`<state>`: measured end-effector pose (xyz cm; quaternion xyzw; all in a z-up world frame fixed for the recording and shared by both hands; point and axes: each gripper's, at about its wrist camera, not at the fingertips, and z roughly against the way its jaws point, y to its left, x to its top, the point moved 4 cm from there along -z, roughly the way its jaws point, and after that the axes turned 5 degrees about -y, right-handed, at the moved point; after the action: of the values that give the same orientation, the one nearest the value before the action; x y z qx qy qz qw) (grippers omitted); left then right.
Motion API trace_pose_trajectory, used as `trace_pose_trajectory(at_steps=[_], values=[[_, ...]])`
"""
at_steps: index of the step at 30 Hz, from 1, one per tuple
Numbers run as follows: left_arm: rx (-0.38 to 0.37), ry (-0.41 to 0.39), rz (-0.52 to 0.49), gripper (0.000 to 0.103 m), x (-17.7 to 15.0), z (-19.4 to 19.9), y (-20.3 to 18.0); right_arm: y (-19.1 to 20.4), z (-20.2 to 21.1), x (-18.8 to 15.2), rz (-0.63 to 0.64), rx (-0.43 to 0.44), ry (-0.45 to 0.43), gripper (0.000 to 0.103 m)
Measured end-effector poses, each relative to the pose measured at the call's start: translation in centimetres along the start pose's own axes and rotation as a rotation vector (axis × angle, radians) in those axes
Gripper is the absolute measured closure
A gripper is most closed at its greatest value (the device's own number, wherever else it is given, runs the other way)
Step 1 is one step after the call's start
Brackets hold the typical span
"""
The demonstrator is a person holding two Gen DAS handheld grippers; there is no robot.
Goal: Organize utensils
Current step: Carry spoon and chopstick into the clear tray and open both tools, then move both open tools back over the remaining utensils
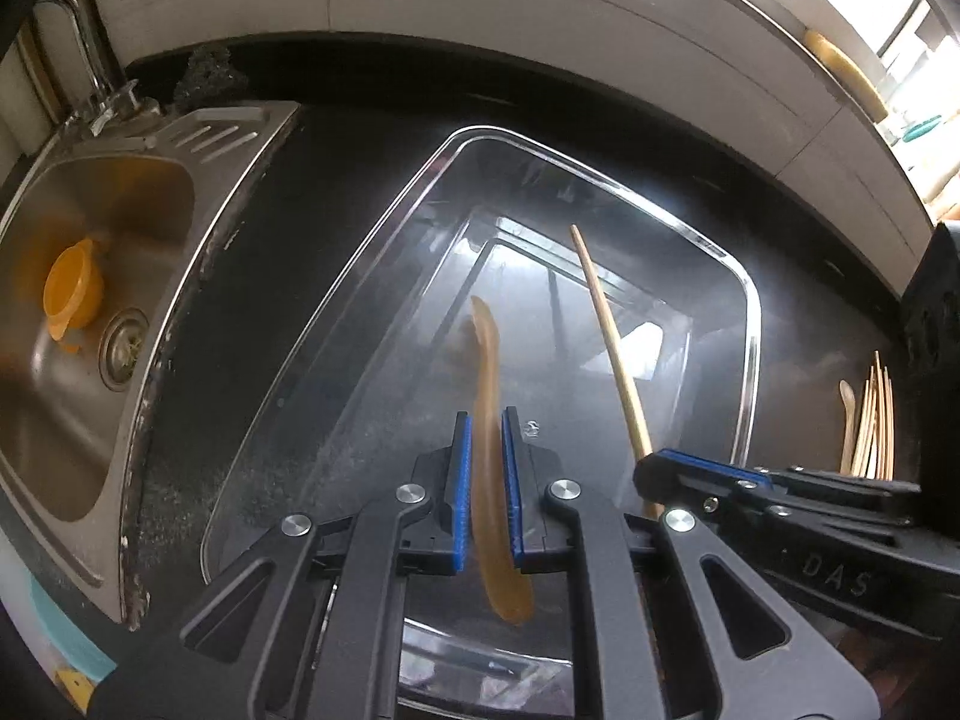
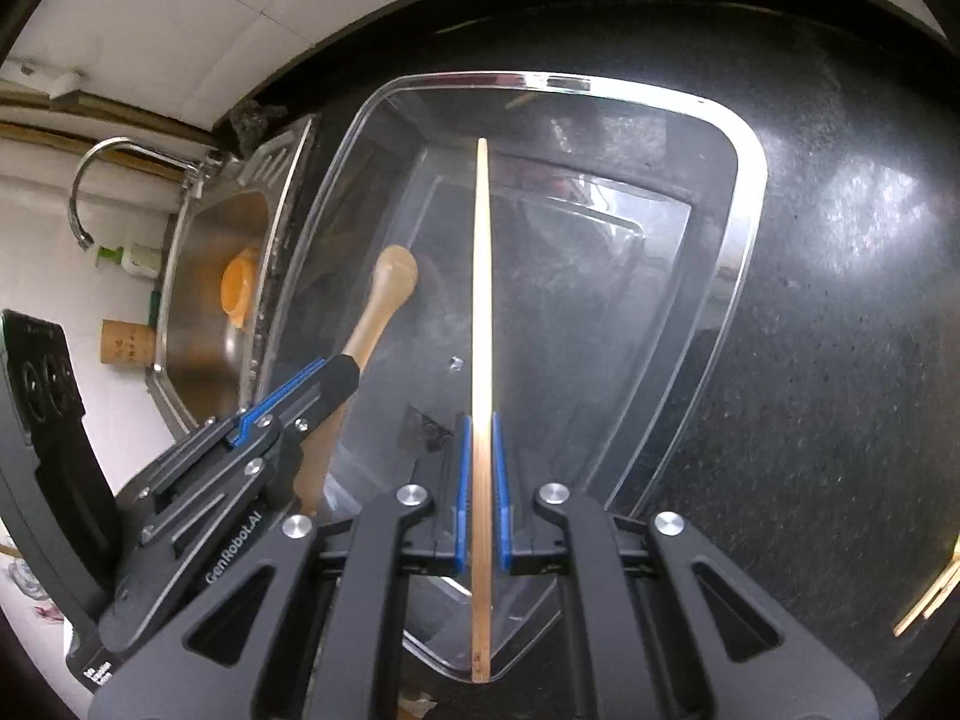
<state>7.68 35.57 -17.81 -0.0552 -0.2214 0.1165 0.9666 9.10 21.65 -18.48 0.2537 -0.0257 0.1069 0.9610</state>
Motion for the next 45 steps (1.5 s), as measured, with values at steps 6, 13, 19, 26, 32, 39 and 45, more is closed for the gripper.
trace_pose_trajectory(at_steps=[6,13,19,26,32,39,45], values=[[-0.023,-0.026,-0.034,0.033,0.1,2.0,-0.4,-1.2,2.0,0.8,-0.026,-0.006,-0.019,0.034],[0.011,-0.134,-0.025,0.008,0.0,7.7,0.2,-3.9,9.7,1.0,-0.025,0.052,-0.165,0.025],[0.033,-0.160,-0.008,0.006,-1.0,9.8,-2.2,-6.1,13.7,-1.5,0.006,0.092,-0.180,0.021],[0.023,-0.160,-0.095,0.006,-2.7,9.7,-12.6,-15.1,21.1,-5.5,0.039,-0.058,-0.260,0.021],[-0.050,-0.142,-0.178,0.006,-5.7,8.6,-24.3,-25.5,28.3,-10.0,0.049,-0.313,-0.349,0.021],[-0.097,-0.107,-0.265,0.006,-9.1,7.6,-33.6,-34.5,32.9,-14.2,-0.022,-0.444,-0.375,0.021],[-0.108,-0.086,-0.283,0.006,-9.5,7.0,-36.1,-36.3,33.4,-15.3,-0.039,-0.439,-0.377,0.021]])
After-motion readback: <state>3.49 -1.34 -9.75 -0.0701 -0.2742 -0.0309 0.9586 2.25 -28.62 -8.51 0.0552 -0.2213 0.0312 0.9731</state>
